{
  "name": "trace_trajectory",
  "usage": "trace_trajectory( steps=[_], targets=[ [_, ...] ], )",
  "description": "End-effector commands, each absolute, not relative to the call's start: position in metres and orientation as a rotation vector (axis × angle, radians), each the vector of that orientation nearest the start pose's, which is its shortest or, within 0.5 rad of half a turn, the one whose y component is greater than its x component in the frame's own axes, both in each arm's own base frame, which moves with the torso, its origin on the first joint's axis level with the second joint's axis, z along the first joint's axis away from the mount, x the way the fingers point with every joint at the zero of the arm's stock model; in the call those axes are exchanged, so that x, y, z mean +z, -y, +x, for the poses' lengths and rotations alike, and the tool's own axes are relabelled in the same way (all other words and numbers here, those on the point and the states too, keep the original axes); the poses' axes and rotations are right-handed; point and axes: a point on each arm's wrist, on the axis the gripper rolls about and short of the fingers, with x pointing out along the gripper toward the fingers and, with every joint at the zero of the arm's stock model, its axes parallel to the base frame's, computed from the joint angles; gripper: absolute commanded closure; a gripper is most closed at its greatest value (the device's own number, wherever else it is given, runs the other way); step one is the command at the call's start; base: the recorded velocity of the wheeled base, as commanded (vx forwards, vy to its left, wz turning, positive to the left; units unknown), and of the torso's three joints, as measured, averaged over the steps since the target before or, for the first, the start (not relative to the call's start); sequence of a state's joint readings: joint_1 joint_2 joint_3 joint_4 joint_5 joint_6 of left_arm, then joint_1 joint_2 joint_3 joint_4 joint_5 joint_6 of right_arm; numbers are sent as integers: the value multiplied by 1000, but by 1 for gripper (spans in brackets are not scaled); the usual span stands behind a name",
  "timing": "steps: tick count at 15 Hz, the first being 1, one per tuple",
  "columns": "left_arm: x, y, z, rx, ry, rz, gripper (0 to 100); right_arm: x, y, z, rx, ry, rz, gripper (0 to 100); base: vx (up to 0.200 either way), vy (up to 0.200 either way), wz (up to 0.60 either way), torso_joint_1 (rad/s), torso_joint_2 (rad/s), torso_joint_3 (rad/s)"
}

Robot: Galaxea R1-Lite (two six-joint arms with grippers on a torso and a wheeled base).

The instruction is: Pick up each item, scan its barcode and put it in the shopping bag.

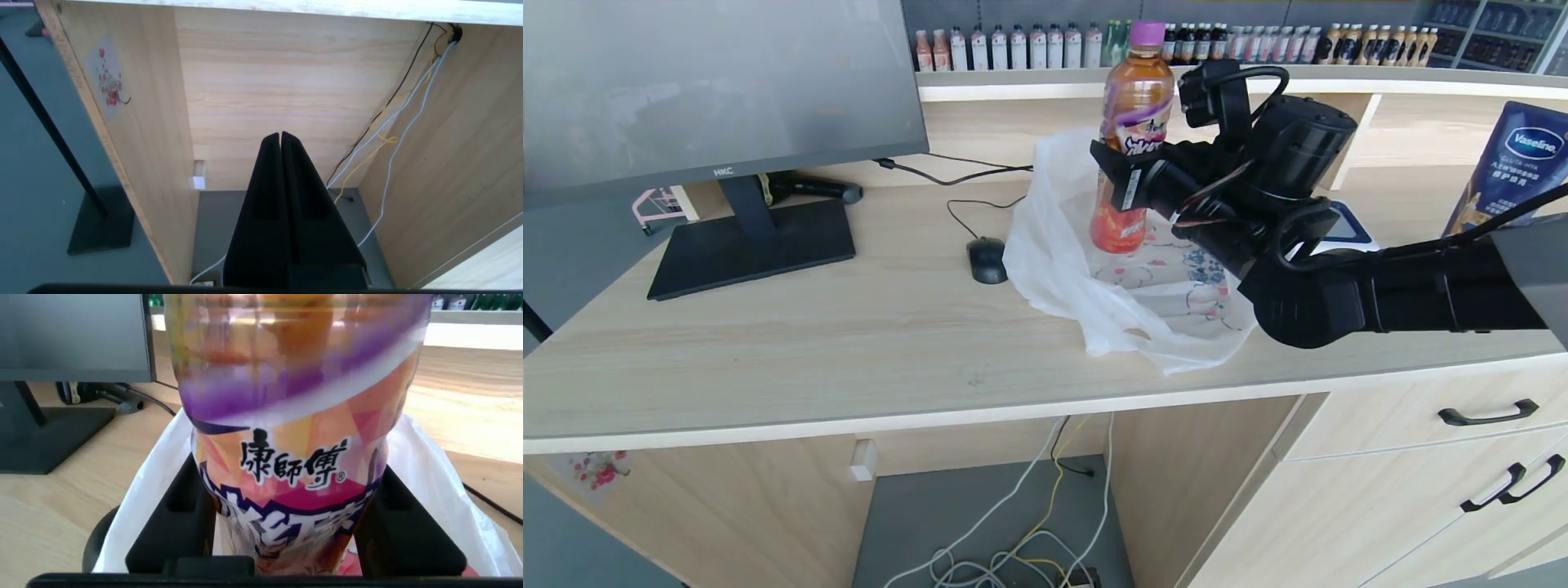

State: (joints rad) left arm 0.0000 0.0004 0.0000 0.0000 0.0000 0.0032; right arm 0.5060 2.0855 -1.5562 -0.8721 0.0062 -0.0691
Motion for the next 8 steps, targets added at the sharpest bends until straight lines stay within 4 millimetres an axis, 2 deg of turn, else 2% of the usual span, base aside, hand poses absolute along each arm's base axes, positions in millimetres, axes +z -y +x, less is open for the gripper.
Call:
trace_trajectory(
  steps=[1,8],
  targets=[
    [75,0,-23,0,0,3,100,264,-212,386,492,334,25,100,0,0,0,0,0,0],
    [75,0,-23,0,0,3,100,258,-208,402,470,332,24,100,0,0,0,0,0,0]
  ],
)
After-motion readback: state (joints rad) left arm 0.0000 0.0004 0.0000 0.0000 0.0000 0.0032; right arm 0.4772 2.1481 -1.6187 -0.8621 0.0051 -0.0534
